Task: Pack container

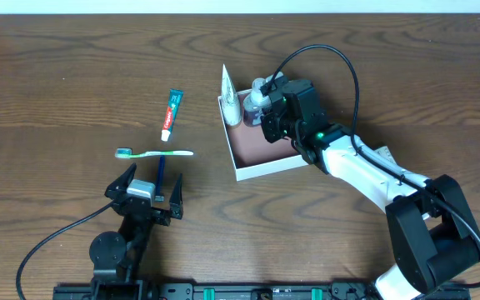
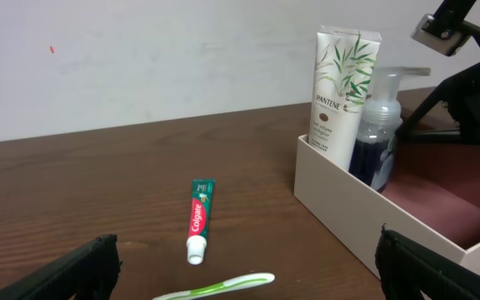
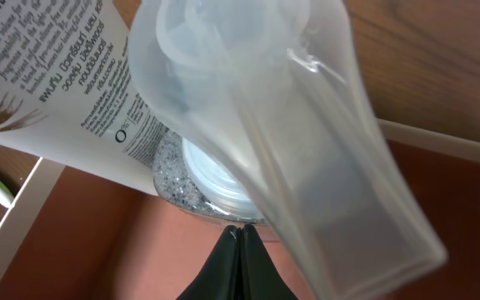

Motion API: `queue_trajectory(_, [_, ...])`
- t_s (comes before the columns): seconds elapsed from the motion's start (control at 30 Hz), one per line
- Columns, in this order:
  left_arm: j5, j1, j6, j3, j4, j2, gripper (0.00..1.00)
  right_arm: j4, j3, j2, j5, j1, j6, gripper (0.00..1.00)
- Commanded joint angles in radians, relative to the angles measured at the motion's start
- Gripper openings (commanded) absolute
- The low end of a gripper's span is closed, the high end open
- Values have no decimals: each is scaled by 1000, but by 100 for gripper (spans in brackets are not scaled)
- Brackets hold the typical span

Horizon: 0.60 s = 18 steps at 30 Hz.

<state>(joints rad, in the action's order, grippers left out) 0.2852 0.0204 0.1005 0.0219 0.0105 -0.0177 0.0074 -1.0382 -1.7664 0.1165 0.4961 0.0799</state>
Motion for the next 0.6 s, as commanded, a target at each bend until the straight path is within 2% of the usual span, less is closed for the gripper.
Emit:
queue_trajectory(0.0, [18,-5,-13,-18,34,0,98,11,4,-3,-13,9,10,1])
queue_trajectory(0.57, [18,-5,-13,-18,34,0,98,72,4,-55,-3,9,39,1])
